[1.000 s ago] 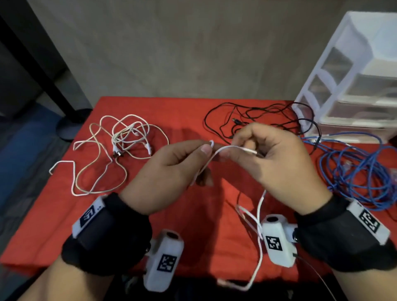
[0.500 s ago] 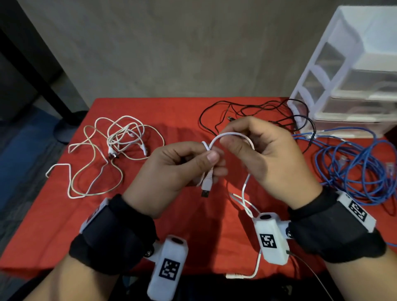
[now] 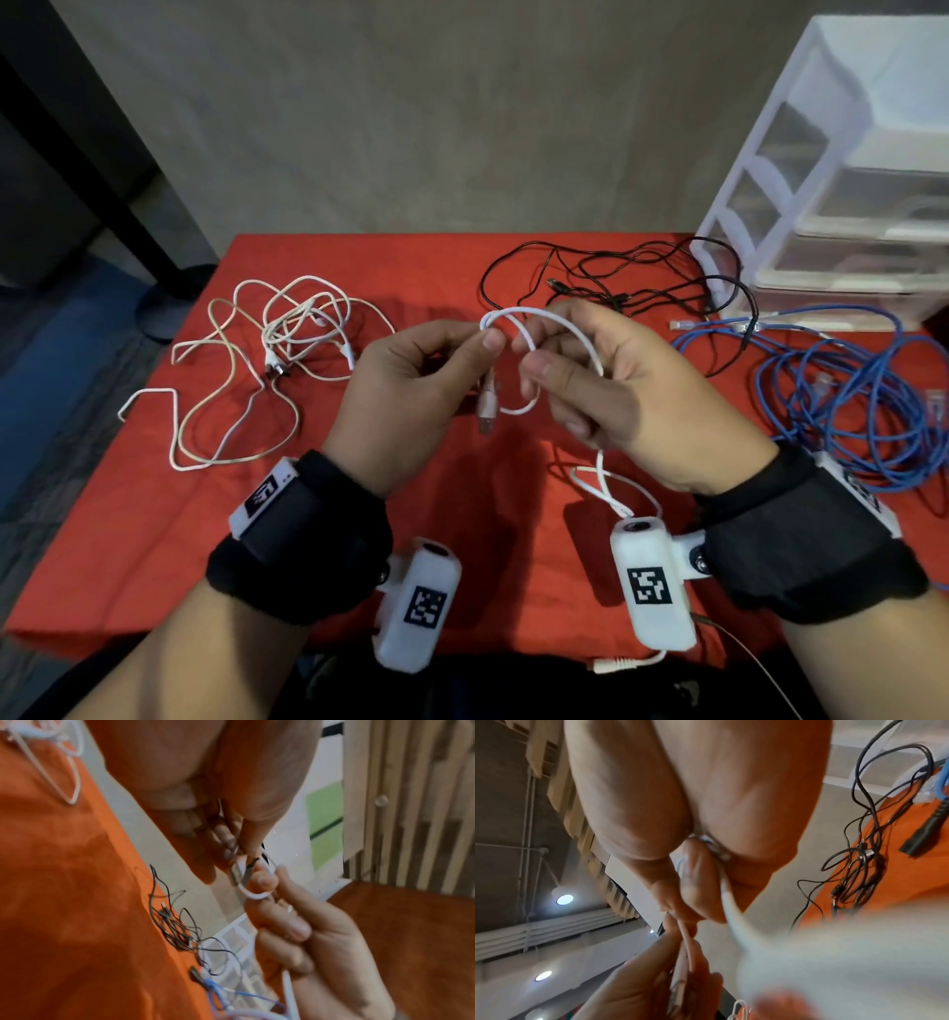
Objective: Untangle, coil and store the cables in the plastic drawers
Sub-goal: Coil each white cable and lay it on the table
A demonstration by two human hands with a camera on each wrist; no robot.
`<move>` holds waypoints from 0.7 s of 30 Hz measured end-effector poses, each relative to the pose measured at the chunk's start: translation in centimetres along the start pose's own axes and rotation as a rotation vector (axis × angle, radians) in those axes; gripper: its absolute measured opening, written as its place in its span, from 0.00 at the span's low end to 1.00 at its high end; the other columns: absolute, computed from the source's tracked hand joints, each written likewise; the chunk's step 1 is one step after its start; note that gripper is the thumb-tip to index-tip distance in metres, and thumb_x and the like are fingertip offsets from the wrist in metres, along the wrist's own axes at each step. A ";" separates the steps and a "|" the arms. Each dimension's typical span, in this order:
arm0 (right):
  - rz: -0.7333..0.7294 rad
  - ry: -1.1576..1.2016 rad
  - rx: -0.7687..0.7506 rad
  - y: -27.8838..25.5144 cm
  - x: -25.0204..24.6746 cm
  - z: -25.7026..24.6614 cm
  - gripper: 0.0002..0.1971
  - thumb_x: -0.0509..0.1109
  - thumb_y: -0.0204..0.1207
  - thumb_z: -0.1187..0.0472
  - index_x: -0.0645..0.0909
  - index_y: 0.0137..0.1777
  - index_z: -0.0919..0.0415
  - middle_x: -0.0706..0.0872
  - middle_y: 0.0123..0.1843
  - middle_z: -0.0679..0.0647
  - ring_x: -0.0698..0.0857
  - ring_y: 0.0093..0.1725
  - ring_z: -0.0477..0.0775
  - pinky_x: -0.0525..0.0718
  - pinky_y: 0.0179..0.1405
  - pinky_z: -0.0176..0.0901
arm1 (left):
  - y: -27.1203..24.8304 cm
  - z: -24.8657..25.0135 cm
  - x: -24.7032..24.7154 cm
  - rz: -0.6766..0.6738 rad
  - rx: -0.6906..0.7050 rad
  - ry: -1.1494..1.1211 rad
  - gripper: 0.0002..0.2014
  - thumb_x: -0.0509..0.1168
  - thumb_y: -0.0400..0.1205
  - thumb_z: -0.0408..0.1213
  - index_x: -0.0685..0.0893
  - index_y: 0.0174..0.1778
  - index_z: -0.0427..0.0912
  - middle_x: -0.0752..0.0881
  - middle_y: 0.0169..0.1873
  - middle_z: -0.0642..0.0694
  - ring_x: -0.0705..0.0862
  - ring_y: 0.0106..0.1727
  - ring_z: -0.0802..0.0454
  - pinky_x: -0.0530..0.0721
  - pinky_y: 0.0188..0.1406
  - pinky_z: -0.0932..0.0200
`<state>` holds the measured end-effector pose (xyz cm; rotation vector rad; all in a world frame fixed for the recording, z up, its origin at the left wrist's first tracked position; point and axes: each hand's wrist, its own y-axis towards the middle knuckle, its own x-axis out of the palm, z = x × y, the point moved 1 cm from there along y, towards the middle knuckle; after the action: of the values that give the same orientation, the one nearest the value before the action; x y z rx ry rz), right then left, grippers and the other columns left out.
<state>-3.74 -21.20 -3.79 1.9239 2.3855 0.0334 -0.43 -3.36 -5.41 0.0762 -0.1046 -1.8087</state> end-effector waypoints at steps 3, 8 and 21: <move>-0.062 -0.037 0.012 0.0 0.2 0.0 0.09 0.67 0.87 0.68 0.75 0.63 0.70 0.84 0.40 0.64 0.71 0.22 0.50 0.66 0.19 0.34 | 0.2 -0.7 -0.4 0.101 0.217 0.405 0.08 0.70 0.86 0.41 0.90 0.44 0.44 0.87 0.23 0.46 0.85 0.26 0.46 0.85 0.32 0.46; -0.117 -0.035 0.076 0.0 0.9 -0.5 0.07 0.65 0.87 0.68 0.75 0.61 0.70 0.88 0.39 0.57 0.78 0.22 0.55 0.65 0.15 0.33 | 0.1 -1.1 0.1 0.214 0.302 0.600 0.02 0.63 0.87 0.38 0.79 0.49 0.46 0.84 0.23 0.51 0.82 0.22 0.59 0.77 0.24 0.53; 0.078 0.117 0.039 1.4 0.5 -0.8 0.04 0.61 0.88 0.69 0.78 0.55 0.65 0.83 0.33 0.59 0.75 0.23 0.53 0.62 0.13 0.31 | 0.9 1.9 -0.9 -0.162 -0.082 -0.343 0.11 0.62 0.83 0.37 0.87 0.37 0.42 0.87 0.37 0.38 0.85 0.38 0.45 0.79 0.37 0.62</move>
<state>-2.53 -20.41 -2.94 2.0869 2.3986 0.1077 0.46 -2.65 -3.43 -0.2926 -0.2739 -1.9716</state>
